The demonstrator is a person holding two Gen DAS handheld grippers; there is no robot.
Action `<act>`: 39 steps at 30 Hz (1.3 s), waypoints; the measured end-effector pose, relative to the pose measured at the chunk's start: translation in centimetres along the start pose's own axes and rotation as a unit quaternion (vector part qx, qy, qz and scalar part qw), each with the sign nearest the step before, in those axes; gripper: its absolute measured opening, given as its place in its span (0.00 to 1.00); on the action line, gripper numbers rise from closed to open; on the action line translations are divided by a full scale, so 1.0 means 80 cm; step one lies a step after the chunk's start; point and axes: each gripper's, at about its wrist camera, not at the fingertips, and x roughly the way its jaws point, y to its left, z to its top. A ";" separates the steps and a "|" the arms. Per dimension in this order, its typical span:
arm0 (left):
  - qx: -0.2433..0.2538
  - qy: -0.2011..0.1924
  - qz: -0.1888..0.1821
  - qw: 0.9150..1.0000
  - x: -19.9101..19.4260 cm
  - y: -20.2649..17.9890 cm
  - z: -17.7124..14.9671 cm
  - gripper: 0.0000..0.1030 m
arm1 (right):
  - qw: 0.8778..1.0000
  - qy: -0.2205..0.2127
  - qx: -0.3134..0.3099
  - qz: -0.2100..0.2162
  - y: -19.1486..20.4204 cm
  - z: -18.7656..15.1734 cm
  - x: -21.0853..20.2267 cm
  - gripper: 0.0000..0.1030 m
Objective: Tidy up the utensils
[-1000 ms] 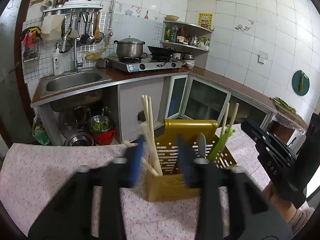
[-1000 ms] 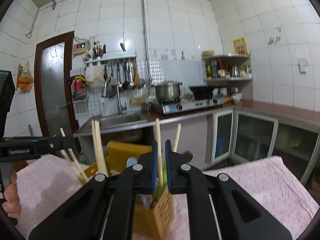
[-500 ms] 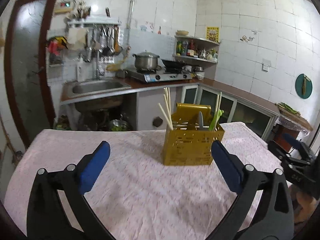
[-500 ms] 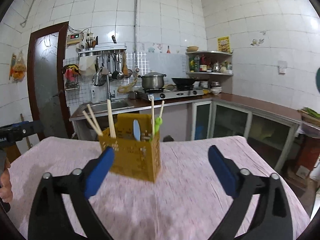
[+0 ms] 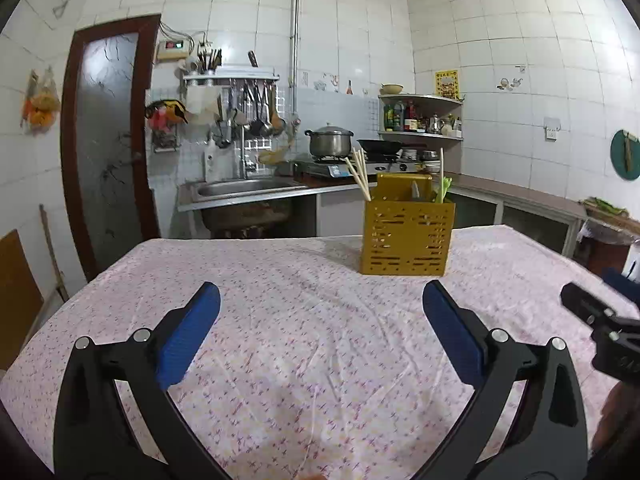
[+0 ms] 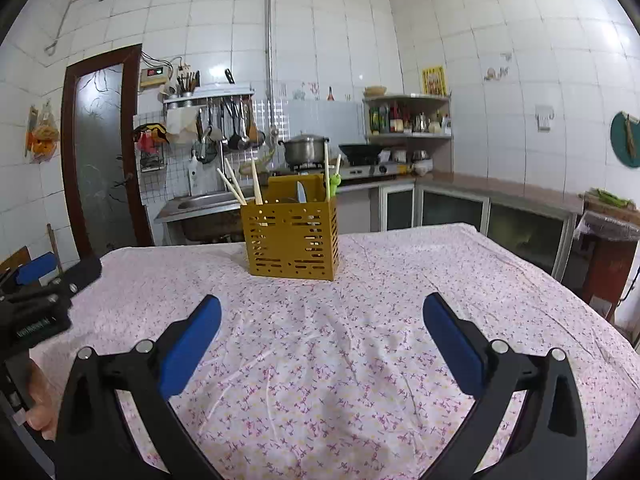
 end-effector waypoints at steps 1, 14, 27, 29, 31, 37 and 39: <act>0.003 -0.002 0.002 1.000 -0.001 -0.001 -0.004 0.95 | 1.000 -0.007 -0.011 -0.006 0.002 -0.005 -0.003 0.96; 0.007 -0.010 0.000 1.000 0.000 -0.003 -0.023 0.95 | 0.999 -0.027 -0.016 -0.016 0.005 -0.012 -0.013 0.96; 0.015 -0.025 -0.008 1.000 -0.009 -0.008 -0.022 0.95 | 0.999 -0.028 -0.013 -0.019 0.004 -0.010 -0.017 0.96; 0.015 -0.024 -0.010 1.000 -0.009 -0.007 -0.021 0.95 | 0.999 -0.026 -0.013 -0.019 0.004 -0.009 -0.016 0.96; 0.013 -0.024 -0.010 1.000 -0.008 -0.006 -0.022 0.95 | 0.999 -0.025 -0.014 -0.020 0.003 -0.009 -0.015 0.96; 0.013 -0.023 -0.010 1.000 -0.008 -0.006 -0.022 0.95 | 0.999 -0.025 -0.018 -0.020 0.005 -0.007 -0.013 0.96; 0.013 -0.024 -0.011 1.000 -0.008 -0.006 -0.022 0.95 | 0.999 -0.025 -0.019 -0.020 0.006 -0.007 -0.013 0.96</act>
